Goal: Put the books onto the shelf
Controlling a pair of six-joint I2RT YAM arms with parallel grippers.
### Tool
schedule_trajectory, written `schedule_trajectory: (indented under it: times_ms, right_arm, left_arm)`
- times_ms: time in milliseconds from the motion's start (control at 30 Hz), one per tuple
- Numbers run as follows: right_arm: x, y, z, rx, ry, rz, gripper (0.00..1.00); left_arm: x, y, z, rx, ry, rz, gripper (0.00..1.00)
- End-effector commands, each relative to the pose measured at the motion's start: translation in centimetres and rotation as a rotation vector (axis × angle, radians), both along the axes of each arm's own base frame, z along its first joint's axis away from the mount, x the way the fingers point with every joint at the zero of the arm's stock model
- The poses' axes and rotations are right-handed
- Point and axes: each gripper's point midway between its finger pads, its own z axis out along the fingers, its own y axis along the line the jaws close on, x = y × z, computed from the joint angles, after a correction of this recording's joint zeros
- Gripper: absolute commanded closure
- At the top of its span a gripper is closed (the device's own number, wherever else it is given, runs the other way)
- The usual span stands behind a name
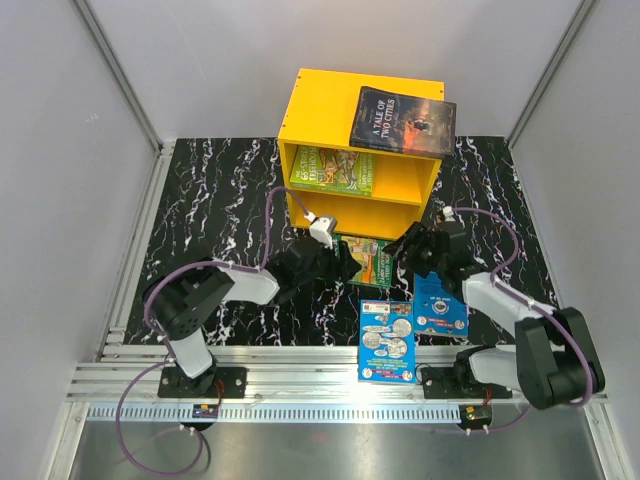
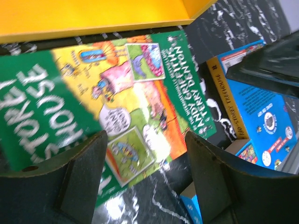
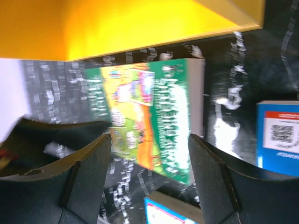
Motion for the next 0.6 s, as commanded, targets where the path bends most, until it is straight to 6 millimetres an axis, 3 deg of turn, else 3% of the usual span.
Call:
schedule_trajectory:
  times_ms: [0, 67, 133, 300, 433, 567]
  right_arm:
    - [1.6, -0.6, -1.1, -0.066, 0.015, -0.024, 0.26]
    - [2.2, -0.7, -2.7, -0.093, 0.053, -0.028, 0.26]
    - [2.7, -0.6, -3.9, -0.103, 0.072, -0.026, 0.27]
    - [3.6, 0.2, -5.1, -0.074, 0.08, -0.014, 0.27]
    - [3.4, 0.4, -6.0, -0.064, 0.1, -0.009, 0.27]
    - [3.0, 1.0, -6.3, -0.029, 0.113, 0.01, 0.28]
  left_arm:
    - [-0.1, 2.7, -0.1, 0.094, -0.037, 0.072, 0.29]
    - [0.8, 4.4, 0.9, 0.146, -0.097, 0.137, 0.26]
    - [1.1, 6.1, 0.7, 0.205, -0.119, 0.183, 0.22]
    - [2.2, 8.2, 0.5, 0.263, -0.145, 0.245, 0.13]
    - [3.1, 8.5, -1.8, 0.284, -0.092, 0.248, 0.11]
    - [2.9, 6.6, -3.3, 0.249, -0.052, 0.172, 0.11]
